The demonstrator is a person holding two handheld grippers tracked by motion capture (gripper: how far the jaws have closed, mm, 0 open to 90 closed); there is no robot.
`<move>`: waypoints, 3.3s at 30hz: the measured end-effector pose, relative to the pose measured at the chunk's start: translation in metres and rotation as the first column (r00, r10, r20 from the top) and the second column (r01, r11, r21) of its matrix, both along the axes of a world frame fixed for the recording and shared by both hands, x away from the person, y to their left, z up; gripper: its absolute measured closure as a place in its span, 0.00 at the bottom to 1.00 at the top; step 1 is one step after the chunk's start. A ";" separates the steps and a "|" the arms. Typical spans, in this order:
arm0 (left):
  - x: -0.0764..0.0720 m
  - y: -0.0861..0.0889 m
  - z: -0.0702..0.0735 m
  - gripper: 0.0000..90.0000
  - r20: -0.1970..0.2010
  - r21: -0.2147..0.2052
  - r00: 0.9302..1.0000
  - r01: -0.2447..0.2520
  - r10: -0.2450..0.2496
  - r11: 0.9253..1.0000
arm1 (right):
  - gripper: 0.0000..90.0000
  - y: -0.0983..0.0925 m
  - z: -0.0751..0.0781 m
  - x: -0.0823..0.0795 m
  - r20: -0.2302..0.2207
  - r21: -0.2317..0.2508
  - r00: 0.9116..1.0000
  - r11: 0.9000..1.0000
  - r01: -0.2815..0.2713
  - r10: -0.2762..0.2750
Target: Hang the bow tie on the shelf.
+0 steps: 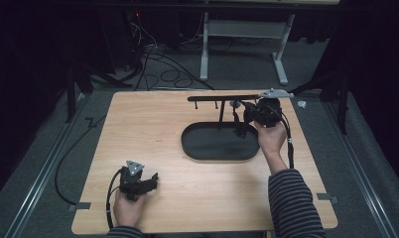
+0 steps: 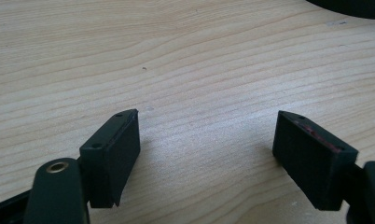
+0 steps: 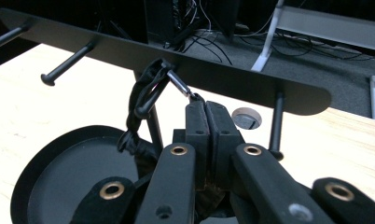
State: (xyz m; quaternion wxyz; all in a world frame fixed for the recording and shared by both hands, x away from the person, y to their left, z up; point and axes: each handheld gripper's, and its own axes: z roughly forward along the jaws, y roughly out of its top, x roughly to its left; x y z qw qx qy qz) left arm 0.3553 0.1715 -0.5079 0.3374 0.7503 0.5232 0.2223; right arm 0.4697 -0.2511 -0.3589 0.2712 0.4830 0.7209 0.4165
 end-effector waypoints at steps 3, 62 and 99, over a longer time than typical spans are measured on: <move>0.000 0.000 0.000 0.26 0.000 0.000 1.000 0.000 0.000 1.000 | 1.00 0.001 -0.004 0.000 -0.006 -0.002 1.000 1.000 -0.003 0.003; 0.000 0.000 0.000 0.26 0.000 0.000 1.000 0.000 0.000 1.000 | 0.74 -0.039 -0.003 -0.045 -0.008 0.101 0.999 0.994 -0.044 0.045; 0.000 0.000 0.000 0.26 -0.001 0.004 1.000 0.001 -0.001 1.000 | 0.75 -0.070 -0.010 -0.086 -0.007 0.130 1.000 0.991 -0.016 0.017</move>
